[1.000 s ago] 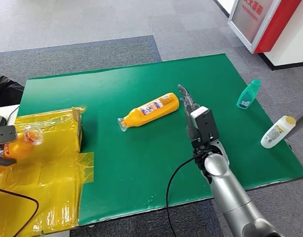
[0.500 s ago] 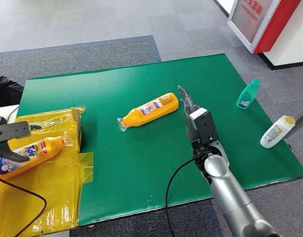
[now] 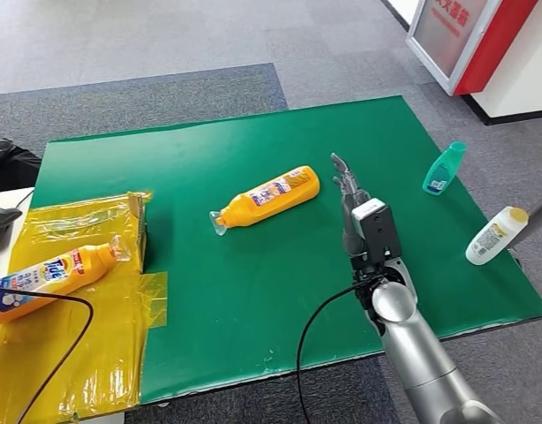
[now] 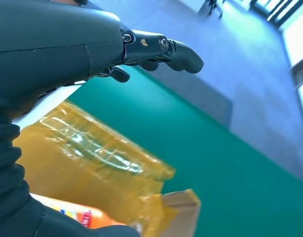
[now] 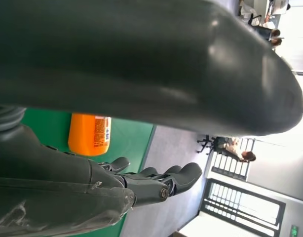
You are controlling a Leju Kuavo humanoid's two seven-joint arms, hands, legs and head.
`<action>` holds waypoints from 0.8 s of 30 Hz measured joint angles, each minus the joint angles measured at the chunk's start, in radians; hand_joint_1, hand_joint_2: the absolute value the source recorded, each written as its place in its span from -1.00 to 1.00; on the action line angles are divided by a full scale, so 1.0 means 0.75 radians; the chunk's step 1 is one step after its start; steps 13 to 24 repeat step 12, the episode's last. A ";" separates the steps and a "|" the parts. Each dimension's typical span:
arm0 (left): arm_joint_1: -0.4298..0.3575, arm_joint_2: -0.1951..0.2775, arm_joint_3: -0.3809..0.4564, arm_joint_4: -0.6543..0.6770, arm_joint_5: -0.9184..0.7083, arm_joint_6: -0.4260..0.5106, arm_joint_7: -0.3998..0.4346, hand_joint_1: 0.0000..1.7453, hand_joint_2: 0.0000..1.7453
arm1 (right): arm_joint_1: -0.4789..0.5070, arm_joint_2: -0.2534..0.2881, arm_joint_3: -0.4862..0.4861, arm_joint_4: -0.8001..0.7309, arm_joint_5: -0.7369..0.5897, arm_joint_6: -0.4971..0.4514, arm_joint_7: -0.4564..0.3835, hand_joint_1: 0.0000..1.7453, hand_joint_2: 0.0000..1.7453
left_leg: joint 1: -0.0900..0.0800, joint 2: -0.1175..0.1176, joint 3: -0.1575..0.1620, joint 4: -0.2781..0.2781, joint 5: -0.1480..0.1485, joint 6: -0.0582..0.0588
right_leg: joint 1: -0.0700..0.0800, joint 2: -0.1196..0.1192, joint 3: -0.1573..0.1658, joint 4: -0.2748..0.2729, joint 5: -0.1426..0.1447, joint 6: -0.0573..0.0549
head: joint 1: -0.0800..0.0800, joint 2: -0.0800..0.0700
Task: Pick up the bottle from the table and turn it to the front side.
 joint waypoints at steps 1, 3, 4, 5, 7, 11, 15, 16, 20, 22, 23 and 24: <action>0.037 -0.012 0.057 -0.022 -0.003 0.010 -0.012 -1.00 1.00 | 0.008 -0.002 -0.004 -0.013 0.002 -0.004 -0.004 -1.00 -1.00 | 0.000 0.000 0.000 0.000 0.000 0.000 | 0.000 0.000 0.000 0.000 0.000 0.000 | 0.000 0.000; 0.129 -0.047 0.180 -0.075 -0.001 0.034 -0.047 -1.00 1.00 | 0.033 -0.008 -0.014 -0.049 0.010 -0.014 -0.016 -1.00 -1.00 | 0.000 0.000 0.000 0.000 0.000 0.000 | -0.001 0.000 0.000 0.000 0.000 0.000 | 0.000 0.000; 0.188 -0.070 0.247 -0.108 0.005 0.044 -0.070 -1.00 1.00 | 0.050 -0.011 -0.020 -0.074 0.014 -0.019 -0.021 -1.00 -1.00 | 0.000 0.000 0.000 0.000 0.000 0.000 | -0.001 0.000 0.000 0.000 0.000 0.000 | 0.000 0.000; 0.252 -0.097 0.317 -0.144 0.014 0.050 -0.095 -1.00 1.00 | 0.069 -0.015 -0.027 -0.102 0.019 -0.023 -0.024 -1.00 -1.00 | -0.001 0.001 0.000 0.000 -0.001 0.000 | -0.001 0.001 0.000 0.000 0.000 0.000 | 0.000 0.000; 0.395 -0.161 0.459 -0.223 0.033 0.055 -0.146 -1.00 1.00 | 0.113 -0.024 -0.044 -0.166 0.027 -0.028 -0.030 -1.00 -1.00 | -0.001 0.002 0.000 0.000 -0.002 0.000 | -0.002 0.003 0.000 0.000 -0.001 0.000 | 0.000 0.000; 0.686 -0.321 0.711 -0.390 0.030 0.063 -0.231 -1.00 1.00 | 0.209 -0.041 -0.084 -0.297 0.052 -0.019 -0.032 -1.00 -1.00 | -0.002 0.005 0.000 0.000 -0.005 0.001 | -0.003 0.005 -0.001 -0.001 -0.003 0.001 | 0.000 0.000; 0.719 -0.342 0.738 -0.409 0.029 0.064 -0.238 -1.00 1.00 | 0.221 -0.043 -0.089 -0.312 0.055 -0.018 -0.032 -1.00 -1.00 | -0.003 0.005 0.000 0.000 -0.006 0.001 | -0.003 0.005 -0.001 -0.001 -0.003 0.002 | 0.000 0.000; 0.719 -0.342 0.738 -0.409 0.029 0.064 -0.238 -1.00 1.00 | 0.221 -0.043 -0.089 -0.312 0.055 -0.018 -0.032 -1.00 -1.00 | -0.003 0.005 0.000 0.000 -0.006 0.001 | -0.003 0.005 -0.001 -0.001 -0.003 0.002 | 0.000 0.000; 0.719 -0.342 0.738 -0.409 0.029 0.064 -0.238 -1.00 1.00 | 0.221 -0.043 -0.089 -0.312 0.055 -0.018 -0.032 -1.00 -1.00 | -0.003 0.005 0.000 0.000 -0.006 0.001 | -0.003 0.005 -0.001 -0.001 -0.003 0.002 | 0.000 0.000; 0.719 -0.342 0.738 -0.409 0.029 0.064 -0.238 -1.00 1.00 | 0.221 -0.043 -0.089 -0.312 0.055 -0.018 -0.032 -1.00 -1.00 | -0.003 0.005 0.000 0.000 -0.006 0.001 | -0.003 0.005 -0.001 -0.001 -0.003 0.002 | 0.000 0.000; 0.719 -0.342 0.738 -0.409 0.029 0.064 -0.238 -1.00 1.00 | 0.221 -0.043 -0.089 -0.312 0.055 -0.018 -0.032 -1.00 -1.00 | -0.003 0.005 0.000 0.000 -0.006 0.001 | -0.003 0.005 -0.001 -0.001 -0.003 0.002 | 0.000 0.000; 0.719 -0.342 0.738 -0.409 0.029 0.064 -0.238 -1.00 1.00 | 0.221 -0.043 -0.089 -0.312 0.055 -0.018 -0.032 -1.00 -1.00 | -0.003 0.005 0.000 0.000 -0.006 0.001 | -0.003 0.005 -0.001 -0.001 -0.003 0.002 | 0.000 0.000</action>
